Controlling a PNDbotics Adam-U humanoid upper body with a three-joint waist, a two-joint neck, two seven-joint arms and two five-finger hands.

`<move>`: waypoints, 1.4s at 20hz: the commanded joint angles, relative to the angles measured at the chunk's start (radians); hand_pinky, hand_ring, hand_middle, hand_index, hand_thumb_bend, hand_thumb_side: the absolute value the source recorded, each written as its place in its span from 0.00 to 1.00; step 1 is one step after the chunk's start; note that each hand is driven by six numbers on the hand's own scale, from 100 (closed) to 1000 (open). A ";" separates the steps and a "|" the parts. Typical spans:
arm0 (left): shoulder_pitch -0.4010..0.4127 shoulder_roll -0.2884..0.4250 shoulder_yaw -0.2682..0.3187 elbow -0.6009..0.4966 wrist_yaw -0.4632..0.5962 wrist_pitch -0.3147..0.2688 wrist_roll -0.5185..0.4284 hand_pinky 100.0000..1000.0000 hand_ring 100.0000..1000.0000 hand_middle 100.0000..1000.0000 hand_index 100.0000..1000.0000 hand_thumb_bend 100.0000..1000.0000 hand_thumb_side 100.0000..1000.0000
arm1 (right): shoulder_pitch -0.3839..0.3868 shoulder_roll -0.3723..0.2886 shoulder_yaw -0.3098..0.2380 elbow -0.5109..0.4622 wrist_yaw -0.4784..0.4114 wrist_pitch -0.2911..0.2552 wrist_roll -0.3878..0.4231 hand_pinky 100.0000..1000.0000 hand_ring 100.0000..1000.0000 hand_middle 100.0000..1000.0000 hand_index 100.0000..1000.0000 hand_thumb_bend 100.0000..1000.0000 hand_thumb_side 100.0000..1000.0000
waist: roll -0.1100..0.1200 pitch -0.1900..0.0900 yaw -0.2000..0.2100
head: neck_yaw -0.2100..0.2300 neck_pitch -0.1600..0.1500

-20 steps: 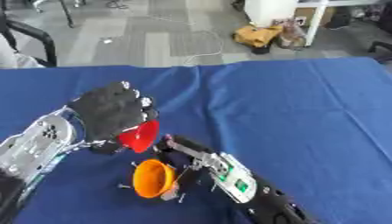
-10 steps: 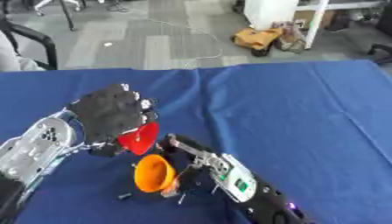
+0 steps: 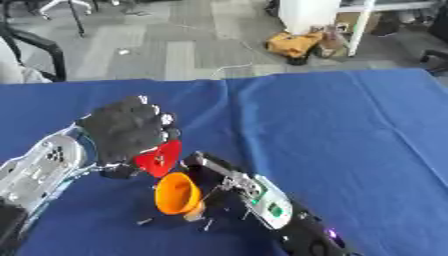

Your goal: Pour the contents of one cup into another cup.

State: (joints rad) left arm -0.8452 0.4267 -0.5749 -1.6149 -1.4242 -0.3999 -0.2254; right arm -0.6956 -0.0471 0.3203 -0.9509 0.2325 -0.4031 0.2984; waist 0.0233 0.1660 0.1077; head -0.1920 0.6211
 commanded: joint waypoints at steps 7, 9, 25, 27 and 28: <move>-0.019 0.029 0.006 -0.029 -0.100 -0.060 0.016 0.01 0.12 0.18 0.65 0.24 0.11 | 0.010 -0.021 -0.019 0.069 0.008 0.015 -0.008 0.47 0.24 0.09 0.38 0.63 0.00 | 0.003 -0.008 -0.004 | -0.003 -0.011; -0.018 0.028 0.007 -0.026 -0.108 -0.062 0.020 0.01 0.12 0.18 0.65 0.24 0.11 | 0.011 -0.021 -0.019 0.069 0.009 0.014 -0.007 0.47 0.24 0.09 0.38 0.63 0.00 | 0.002 -0.008 -0.005 | -0.004 -0.010; -0.025 0.037 0.000 -0.051 -0.254 -0.104 0.059 0.02 0.13 0.18 0.65 0.24 0.11 | 0.011 -0.021 -0.024 0.075 0.014 0.011 -0.007 0.47 0.24 0.09 0.38 0.63 0.00 | 0.002 -0.009 -0.005 | -0.006 -0.013; -0.026 0.038 0.000 -0.050 -0.264 -0.105 0.065 0.02 0.13 0.18 0.65 0.23 0.11 | 0.011 -0.021 -0.025 0.076 0.014 0.011 -0.007 0.47 0.24 0.09 0.38 0.63 0.00 | 0.002 -0.009 -0.005 | -0.006 -0.014; -0.026 0.037 0.000 -0.050 -0.268 -0.106 0.067 0.02 0.13 0.18 0.65 0.24 0.11 | 0.011 -0.021 -0.025 0.076 0.015 0.010 -0.007 0.47 0.24 0.09 0.38 0.63 0.00 | 0.002 -0.009 -0.004 | -0.006 -0.014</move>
State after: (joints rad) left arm -0.8475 0.4407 -0.5815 -1.6514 -1.6821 -0.5058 -0.1655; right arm -0.6991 -0.0404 0.2964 -0.9296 0.2270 -0.4024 0.2890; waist 0.0237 0.1636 0.1045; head -0.1964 0.6208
